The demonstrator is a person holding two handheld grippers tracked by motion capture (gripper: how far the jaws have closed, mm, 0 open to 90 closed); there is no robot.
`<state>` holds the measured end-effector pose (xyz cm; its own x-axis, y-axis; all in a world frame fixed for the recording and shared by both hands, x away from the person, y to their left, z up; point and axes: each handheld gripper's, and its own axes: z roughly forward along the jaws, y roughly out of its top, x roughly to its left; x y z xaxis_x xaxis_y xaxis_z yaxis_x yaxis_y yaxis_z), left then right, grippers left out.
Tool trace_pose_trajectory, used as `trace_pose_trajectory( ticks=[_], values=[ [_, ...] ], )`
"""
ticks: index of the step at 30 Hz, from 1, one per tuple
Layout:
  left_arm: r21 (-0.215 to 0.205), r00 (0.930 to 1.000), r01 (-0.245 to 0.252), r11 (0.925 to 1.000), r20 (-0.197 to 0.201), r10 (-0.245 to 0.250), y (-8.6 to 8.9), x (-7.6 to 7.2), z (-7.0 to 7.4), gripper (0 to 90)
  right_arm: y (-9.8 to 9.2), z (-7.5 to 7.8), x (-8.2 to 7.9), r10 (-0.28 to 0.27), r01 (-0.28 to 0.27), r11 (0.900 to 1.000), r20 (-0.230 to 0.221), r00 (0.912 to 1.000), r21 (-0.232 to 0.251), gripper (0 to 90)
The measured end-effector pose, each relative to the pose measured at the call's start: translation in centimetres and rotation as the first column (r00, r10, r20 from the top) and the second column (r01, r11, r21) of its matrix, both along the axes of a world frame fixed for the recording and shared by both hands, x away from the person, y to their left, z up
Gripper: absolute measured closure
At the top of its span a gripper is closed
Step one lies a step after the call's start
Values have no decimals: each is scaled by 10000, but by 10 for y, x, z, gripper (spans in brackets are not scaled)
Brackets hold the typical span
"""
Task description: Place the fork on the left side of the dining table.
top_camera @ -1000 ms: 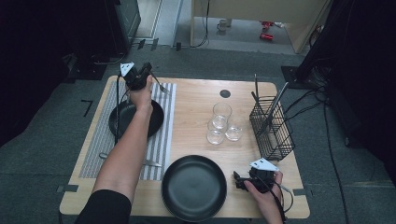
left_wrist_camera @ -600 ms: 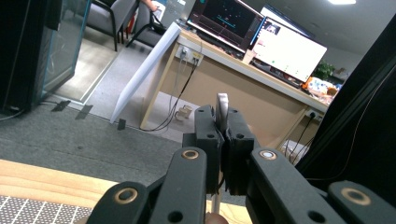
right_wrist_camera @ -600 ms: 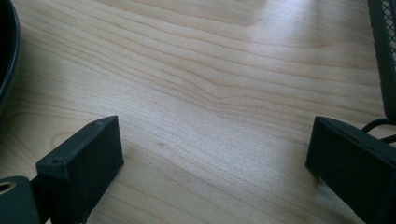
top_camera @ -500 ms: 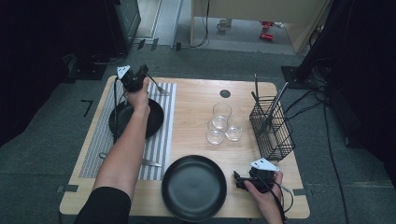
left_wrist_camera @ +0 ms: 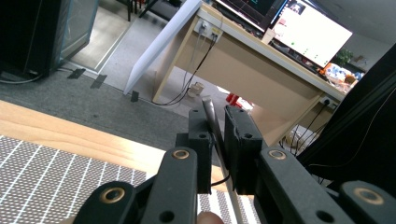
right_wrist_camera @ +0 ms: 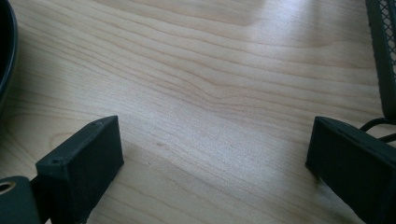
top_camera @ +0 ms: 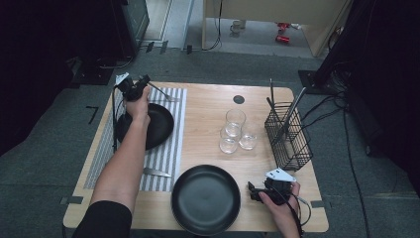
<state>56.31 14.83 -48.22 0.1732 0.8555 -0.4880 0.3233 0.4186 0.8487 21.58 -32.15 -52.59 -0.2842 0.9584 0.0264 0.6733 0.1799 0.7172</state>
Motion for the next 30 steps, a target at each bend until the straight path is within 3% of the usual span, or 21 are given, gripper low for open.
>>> trace_pose_trajectory(
  ticks=[5,8,10,12,16,23,27,30],
  values=[
    [-451,9999,126,9989,-56,-129,6,2,-5,829,0,0,0,-14,14,10000,-4,10000,3,29],
    [-1015,9995,290,9944,-101,-301,9,2,-7,841,0,0,0,-19,19,10000,-4,10000,3,29],
    [-1444,9990,428,9886,-60,-441,10,2,-7,854,0,0,0,-20,20,10000,-3,10000,4,29],
    [-2229,9980,630,9728,210,-598,11,3,-6,879,0,0,0,-19,19,10000,-3,10000,3,29],
    [-2225,9968,685,9725,551,-576,8,3,-5,881,0,0,0,-29,29,10000,-9,10000,6,29],
    [-2439,9988,338,9692,419,-243,9,6,-9,881,0,0,0,-36,36,10000,-8,10000,5,29],
    [-2615,9999,-25,9652,-130,-9,14,8,-13,877,0,0,0,-53,53,10000,-5,10000,-1,29],
    [-2285,9990,-159,9734,-443,59,18,8,-15,863,0,0,0,-66,66,10000,-8,10000,-3,29]
  ],
)
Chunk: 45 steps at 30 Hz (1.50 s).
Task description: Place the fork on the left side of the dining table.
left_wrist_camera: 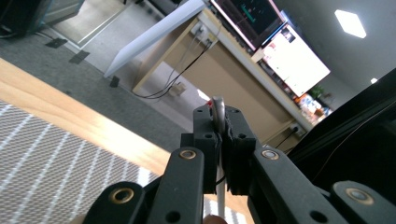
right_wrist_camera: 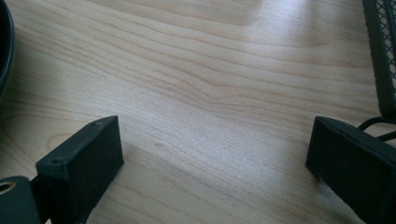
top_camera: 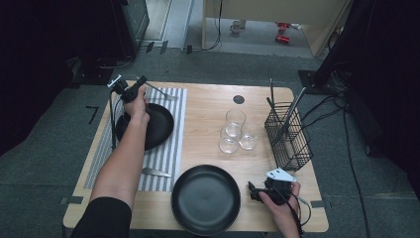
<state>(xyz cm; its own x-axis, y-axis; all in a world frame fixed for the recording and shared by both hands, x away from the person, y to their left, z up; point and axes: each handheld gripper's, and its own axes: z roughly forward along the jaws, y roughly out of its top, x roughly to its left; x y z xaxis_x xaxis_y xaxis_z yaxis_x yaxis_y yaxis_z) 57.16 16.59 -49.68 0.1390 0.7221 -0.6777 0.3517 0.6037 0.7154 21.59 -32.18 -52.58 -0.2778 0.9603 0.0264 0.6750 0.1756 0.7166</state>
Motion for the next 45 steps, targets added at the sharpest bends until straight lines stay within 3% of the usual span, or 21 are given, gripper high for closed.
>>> trace_pose_trajectory(
  ticks=[6,15,19,27,29,41,45],
  values=[
    [730,9988,-93,9973,-465,127,4,-1,-2,825,0,0,0,-1,1,10000,-1,10000,0,29],
    [1187,9964,-172,9928,-807,269,7,-1,-7,788,0,0,0,1,-1,10000,-1,10000,1,29],
    [862,9918,-318,9958,-1208,421,11,-3,-13,775,0,0,0,-1,1,10000,-2,10000,0,29],
    [1513,9848,-309,9880,-1642,559,14,-2,-14,715,0,0,0,2,-2,10000,-1,10000,0,29],
    [1780,9805,-399,9832,-1826,729,15,-2,-14,692,0,0,0,-1,1,10000,-1,10000,-1,29],
    [2210,9701,-426,9743,-2241,933,16,1,-12,624,0,0,0,0,0,10000,-2,10000,0,29],
    [2458,9621,-453,9683,-2500,1085,18,2,-12,579,0,0,0,-2,2,10000,-2,10000,0,29]
  ],
)
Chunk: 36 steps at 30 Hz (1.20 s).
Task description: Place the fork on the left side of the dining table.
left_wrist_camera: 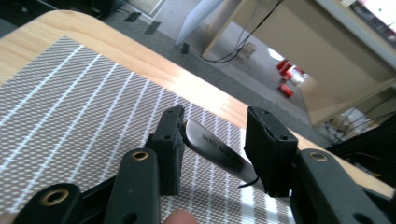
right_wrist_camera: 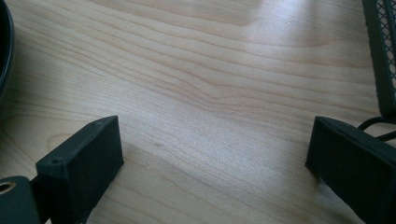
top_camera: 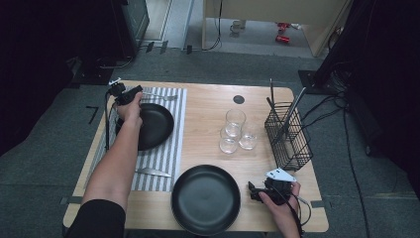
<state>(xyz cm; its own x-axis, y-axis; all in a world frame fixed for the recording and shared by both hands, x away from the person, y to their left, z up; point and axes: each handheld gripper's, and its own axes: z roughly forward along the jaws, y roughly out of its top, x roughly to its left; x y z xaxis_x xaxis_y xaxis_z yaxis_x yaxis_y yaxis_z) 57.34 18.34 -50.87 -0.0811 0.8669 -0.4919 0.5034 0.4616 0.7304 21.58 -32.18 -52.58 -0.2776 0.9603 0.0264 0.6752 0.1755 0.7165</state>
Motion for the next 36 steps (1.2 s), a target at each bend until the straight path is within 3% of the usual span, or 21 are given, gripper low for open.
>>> trace_pose_trajectory(
  ticks=[4,9,14,19,23,26,29,32,36],
  values=[
    [169,9998,-82,9998,-169,85,2,0,1,521,0,0,0,3,-3,10000,1,10000,-1,29],
    [143,9997,-104,9998,212,101,3,1,5,495,0,0,0,3,-3,10000,0,10000,1,29],
    [140,9996,-259,9996,118,257,6,1,6,473,0,0,0,3,-3,10000,-2,10000,1,29],
    [58,9988,-308,9995,396,305,10,0,10,464,0,0,0,3,-3,10000,-1,10000,2,29],
    [445,9987,-244,9987,462,223,10,-2,15,456,0,0,0,-1,1,10000,-3,10000,5,29],
    [748,9987,-8,9972,515,-31,8,-5,18,437,0,0,0,0,0,10000,-3,10000,3,28],
    [732,9968,412,9965,649,-460,8,-9,23,413,0,0,0,0,0,10000,-5,10000,7,29],
    [871,9914,828,9927,943,-910,7,-17,32,394,0,0,0,3,-3,10000,-14,10000,8,27],
    [687,9847,1176,9907,1213,-1253,12,-30,45,331,0,0,0,6,-5,10000,-17,10000,9,26]
  ],
)
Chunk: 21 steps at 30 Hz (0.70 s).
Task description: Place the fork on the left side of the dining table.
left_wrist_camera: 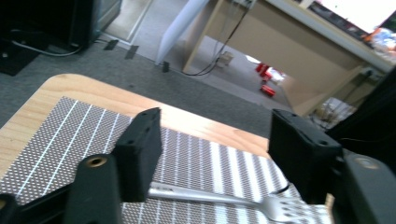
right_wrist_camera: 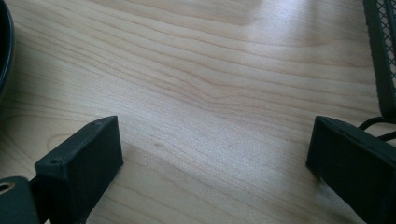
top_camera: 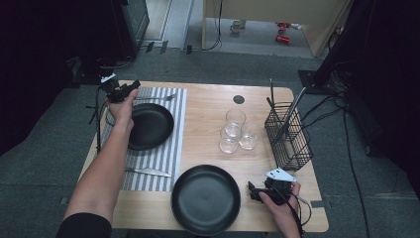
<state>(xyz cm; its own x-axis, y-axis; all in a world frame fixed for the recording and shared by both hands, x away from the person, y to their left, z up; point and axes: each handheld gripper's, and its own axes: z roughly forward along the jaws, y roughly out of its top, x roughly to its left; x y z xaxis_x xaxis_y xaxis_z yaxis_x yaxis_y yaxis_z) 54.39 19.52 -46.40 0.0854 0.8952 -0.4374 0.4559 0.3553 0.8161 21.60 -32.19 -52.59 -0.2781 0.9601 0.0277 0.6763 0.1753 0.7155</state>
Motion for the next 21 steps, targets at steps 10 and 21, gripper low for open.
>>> trace_pose_trajectory(
  ticks=[10,21],
  values=[
    [1050,9949,855,9908,-626,-792,-4,-24,18,134,0,0,0,-83,83,10000,-25,10000,-10,13],
    [1705,9852,1675,9710,-660,-1583,-23,-49,27,76,0,0,1,-74,74,10000,-33,10000,-18,10]
  ],
)
